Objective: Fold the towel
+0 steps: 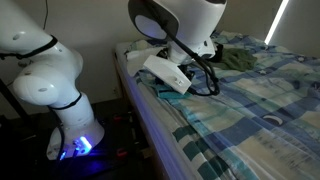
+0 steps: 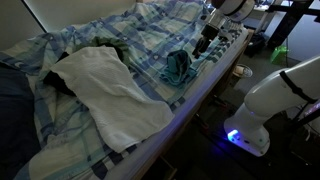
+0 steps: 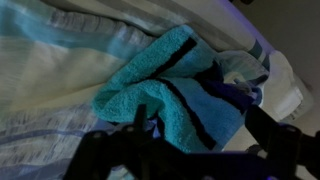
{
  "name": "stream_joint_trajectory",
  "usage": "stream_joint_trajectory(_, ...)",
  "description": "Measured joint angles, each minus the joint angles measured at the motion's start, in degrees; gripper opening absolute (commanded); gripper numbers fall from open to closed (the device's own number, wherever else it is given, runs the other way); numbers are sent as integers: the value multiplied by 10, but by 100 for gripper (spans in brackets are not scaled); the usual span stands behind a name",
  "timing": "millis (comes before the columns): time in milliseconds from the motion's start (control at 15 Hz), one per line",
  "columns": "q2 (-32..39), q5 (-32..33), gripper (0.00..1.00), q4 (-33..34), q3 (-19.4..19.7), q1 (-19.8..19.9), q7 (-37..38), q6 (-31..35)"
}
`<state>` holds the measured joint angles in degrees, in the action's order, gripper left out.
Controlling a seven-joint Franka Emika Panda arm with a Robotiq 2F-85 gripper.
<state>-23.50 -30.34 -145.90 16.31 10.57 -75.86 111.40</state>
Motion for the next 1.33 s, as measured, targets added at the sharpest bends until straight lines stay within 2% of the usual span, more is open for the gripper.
stream_joint_trajectory(600, 1, -19, 100, 11, -12, -59, 3, -2)
stream_joint_trajectory(1067, -1, -25, 100, 49, -32, -82, 20, -2)
stream_joint_trajectory(1333, 6, -4, 100, 74, -39, -95, -13, 7)
